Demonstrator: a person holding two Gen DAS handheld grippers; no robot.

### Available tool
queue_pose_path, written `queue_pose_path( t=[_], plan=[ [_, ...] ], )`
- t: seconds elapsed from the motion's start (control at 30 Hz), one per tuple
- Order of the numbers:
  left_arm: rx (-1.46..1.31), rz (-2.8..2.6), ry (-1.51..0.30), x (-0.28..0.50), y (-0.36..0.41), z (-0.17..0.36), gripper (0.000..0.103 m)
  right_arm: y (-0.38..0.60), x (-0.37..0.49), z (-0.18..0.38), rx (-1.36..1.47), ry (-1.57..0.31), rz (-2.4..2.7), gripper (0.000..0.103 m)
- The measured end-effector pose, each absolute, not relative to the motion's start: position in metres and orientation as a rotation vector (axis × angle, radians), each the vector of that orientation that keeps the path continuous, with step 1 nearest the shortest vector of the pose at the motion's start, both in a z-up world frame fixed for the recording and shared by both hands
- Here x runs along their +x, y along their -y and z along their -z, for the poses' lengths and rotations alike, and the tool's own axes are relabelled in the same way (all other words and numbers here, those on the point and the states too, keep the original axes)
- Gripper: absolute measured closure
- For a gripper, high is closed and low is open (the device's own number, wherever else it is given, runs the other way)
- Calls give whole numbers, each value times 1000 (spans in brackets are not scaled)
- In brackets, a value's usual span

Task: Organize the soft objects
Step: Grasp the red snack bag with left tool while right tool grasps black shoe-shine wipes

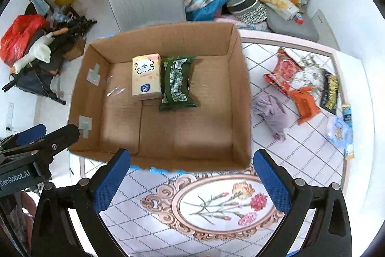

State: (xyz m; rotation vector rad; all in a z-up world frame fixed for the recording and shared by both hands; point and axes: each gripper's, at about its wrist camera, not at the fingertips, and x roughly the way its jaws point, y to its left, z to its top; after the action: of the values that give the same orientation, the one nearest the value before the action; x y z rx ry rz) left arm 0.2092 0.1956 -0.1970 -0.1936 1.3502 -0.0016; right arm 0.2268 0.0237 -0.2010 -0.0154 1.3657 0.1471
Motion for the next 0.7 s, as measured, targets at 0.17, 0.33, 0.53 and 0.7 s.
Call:
queue_pose_path(
  t=[0.17,0.33,0.53,0.7],
  plan=[
    [-150,11,-1295,183,-184,168,1,-24,195,175,5,-1326,-189,0],
    [-99,4,-1296,174,-162,150,1,-11,177,161,35,-1321,-238,0],
    [-85,103,-1283,193,-92,137,1,66,174,159,165,-1327,-192,0],
    [-1,206,-1287,229,-11,136,1,165,186,161,251,-1323,-91,0]
  ],
)
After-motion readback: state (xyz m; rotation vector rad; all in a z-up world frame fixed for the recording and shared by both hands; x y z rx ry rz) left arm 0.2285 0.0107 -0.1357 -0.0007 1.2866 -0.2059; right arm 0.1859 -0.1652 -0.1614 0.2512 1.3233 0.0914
